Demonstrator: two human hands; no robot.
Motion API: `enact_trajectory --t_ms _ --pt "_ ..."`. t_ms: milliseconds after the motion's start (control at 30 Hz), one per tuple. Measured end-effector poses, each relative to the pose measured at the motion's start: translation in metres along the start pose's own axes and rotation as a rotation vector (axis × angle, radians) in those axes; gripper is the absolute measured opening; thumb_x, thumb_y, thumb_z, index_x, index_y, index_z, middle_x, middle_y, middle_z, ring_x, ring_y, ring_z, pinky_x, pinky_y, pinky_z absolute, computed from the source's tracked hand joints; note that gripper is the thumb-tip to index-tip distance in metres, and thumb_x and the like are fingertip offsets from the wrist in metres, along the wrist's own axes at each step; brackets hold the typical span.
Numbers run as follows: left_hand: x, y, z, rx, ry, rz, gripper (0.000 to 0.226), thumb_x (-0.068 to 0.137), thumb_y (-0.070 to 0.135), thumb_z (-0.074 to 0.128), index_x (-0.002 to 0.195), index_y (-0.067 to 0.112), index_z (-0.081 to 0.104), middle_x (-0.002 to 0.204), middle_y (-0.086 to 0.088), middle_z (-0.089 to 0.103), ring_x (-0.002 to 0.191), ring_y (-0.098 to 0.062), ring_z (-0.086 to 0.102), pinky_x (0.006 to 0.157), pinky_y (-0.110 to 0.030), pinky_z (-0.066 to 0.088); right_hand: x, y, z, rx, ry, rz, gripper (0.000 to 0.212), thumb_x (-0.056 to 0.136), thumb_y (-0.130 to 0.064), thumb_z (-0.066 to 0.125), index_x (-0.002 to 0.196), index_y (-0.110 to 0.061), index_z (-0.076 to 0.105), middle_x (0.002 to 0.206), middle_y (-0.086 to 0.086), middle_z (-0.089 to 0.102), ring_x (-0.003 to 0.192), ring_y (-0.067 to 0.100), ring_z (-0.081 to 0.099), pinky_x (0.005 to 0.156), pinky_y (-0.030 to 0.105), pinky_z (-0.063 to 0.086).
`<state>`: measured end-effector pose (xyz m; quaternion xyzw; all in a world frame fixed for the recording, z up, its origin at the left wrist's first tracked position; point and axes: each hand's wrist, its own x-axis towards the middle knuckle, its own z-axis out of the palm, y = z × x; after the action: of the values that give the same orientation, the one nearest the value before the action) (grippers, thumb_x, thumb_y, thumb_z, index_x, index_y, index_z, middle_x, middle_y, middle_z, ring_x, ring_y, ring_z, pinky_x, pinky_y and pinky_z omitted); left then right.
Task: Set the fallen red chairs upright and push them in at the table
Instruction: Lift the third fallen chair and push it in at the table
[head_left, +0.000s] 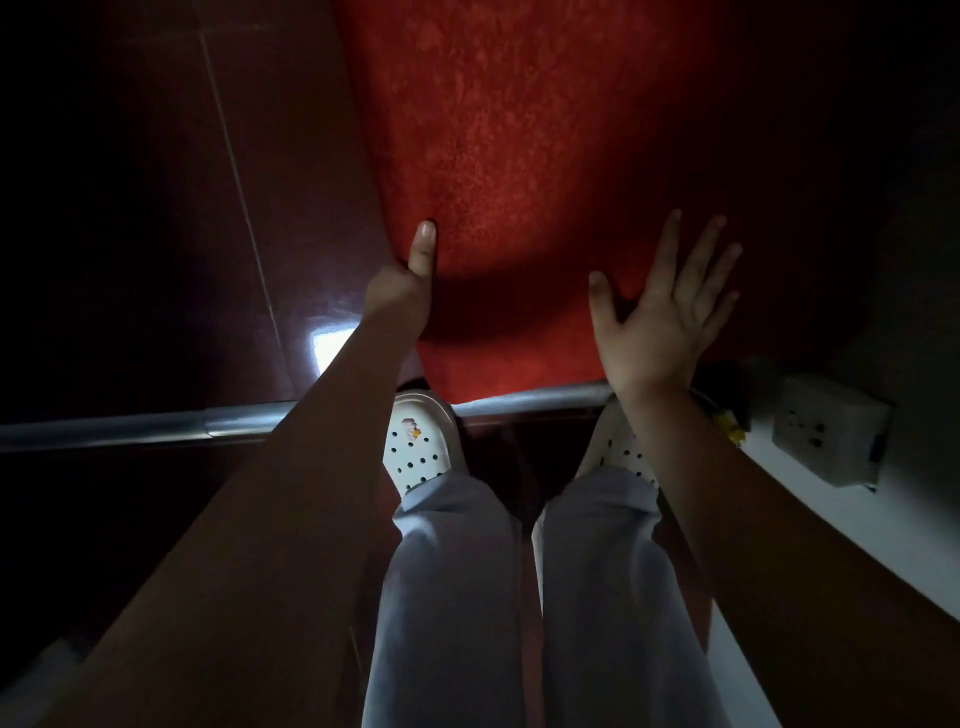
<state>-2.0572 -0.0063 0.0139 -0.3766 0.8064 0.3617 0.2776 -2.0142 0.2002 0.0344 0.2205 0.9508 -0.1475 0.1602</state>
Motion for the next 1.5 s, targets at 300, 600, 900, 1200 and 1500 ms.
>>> enact_trajectory --t_ms 300,600,900,1200,1500 --pt "-0.043 0.046 -0.058 0.026 -0.056 -0.031 0.083 0.092 0.069 0.03 0.131 -0.001 0.053 0.133 -0.024 0.055 0.125 -0.035 0.05 0.1 -0.03 0.033 -0.024 -0.027 -0.074 -0.053 0.083 -0.088 0.074 0.095 -0.061 0.035 0.156 -0.023 0.014 0.163 0.012 0.003 0.149 0.035 -0.003 0.117 0.055 -0.004" --pt "-0.079 0.103 -0.12 0.065 -0.117 -0.064 0.092 0.089 0.075 0.023 0.133 -0.001 0.052 0.135 -0.025 0.053 0.127 -0.034 0.049 0.108 -0.035 0.034 -0.041 -0.037 -0.167 -0.11 0.084 -0.339 0.071 0.095 -0.062 0.031 0.155 -0.026 0.018 0.163 0.008 0.007 0.15 0.029 -0.001 0.118 0.052 -0.005" --pt "-0.109 0.155 -0.181 -0.083 -0.196 -0.072 0.108 0.068 0.092 0.027 0.136 0.012 0.052 0.135 -0.014 0.056 0.123 -0.032 0.053 0.106 -0.05 0.039 -0.052 -0.037 -0.249 -0.295 0.088 -0.676 0.101 0.077 -0.082 0.037 0.156 -0.023 0.016 0.163 0.01 0.008 0.15 0.03 0.002 0.119 0.054 -0.002" --pt "-0.125 0.178 -0.227 -0.085 -0.105 -0.056 0.11 0.068 0.092 0.035 0.135 0.006 0.052 0.137 -0.017 0.054 0.124 -0.033 0.053 0.108 -0.044 0.039 -0.048 -0.049 -0.31 -0.36 0.247 -0.784 0.11 0.06 -0.035 0.089 0.152 -0.023 0.03 0.158 0.009 0.027 0.145 0.034 0.024 0.118 0.053 0.012" --pt "-0.139 0.193 -0.259 -0.121 -0.206 -0.085 0.114 0.061 0.094 0.036 0.14 0.013 0.047 0.139 -0.013 0.053 0.125 -0.031 0.052 0.108 -0.045 0.038 -0.055 -0.066 -0.338 -0.382 0.32 -0.833 0.098 0.063 -0.04 0.087 0.148 -0.024 0.04 0.152 0.012 0.039 0.14 0.037 0.035 0.114 0.056 0.024"
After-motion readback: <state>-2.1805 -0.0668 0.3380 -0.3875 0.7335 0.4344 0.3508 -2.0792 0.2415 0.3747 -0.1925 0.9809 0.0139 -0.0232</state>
